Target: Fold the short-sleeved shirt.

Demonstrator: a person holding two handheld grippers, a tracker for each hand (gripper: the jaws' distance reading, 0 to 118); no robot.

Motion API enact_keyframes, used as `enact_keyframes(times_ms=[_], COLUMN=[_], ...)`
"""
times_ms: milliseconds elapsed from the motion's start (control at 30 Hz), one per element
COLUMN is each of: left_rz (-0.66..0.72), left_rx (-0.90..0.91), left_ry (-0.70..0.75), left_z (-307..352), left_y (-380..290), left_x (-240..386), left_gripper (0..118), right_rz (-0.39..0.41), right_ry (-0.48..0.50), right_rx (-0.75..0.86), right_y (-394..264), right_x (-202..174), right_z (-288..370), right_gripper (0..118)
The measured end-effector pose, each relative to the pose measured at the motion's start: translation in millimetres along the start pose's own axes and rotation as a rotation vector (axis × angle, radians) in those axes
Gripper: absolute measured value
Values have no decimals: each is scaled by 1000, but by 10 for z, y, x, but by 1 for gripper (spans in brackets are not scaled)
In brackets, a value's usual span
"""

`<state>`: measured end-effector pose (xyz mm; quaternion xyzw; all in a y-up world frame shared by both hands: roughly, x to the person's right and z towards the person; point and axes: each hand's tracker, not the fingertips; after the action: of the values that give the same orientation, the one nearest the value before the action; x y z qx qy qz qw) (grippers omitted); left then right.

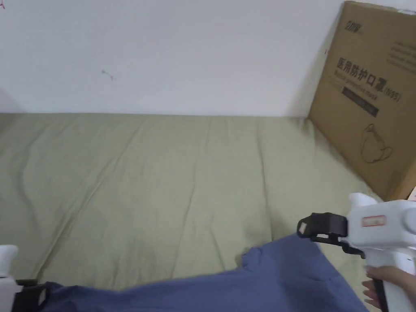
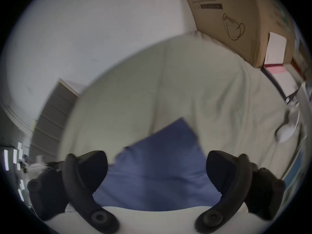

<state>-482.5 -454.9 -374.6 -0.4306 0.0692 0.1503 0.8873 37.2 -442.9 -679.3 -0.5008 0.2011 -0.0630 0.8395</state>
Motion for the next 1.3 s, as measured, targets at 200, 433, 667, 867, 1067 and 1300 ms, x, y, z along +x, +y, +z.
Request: enact_keyframes(times_ms=[200, 433, 667, 867, 1067, 1300], left_rz=[32, 148, 172, 198, 154, 115], left_rx=[45, -23, -50, 51, 215, 197], left_ry=[5, -3, 13, 3, -37, -81], left_z=[250, 83, -130, -38, 173, 452], left_y=[-9, -138, -236, -74, 275, 274], left_x=[-51, -202, -257, -264, -137, -57], left_gripper=[1, 1, 1, 1, 1, 1], right_rz=[101, 171, 244, 127, 106, 56], right_ry=[-156, -177, -105, -69, -78, -36], right_rx=[-168, -176, -76, 116, 277, 303], right_y=[316, 230, 80, 201, 260, -228], right_x=[182, 135, -11, 30, -70, 50], right_z=[-840, -973, -583, -43, 529, 1219], right_gripper=[115, 90, 6, 6, 6, 6])
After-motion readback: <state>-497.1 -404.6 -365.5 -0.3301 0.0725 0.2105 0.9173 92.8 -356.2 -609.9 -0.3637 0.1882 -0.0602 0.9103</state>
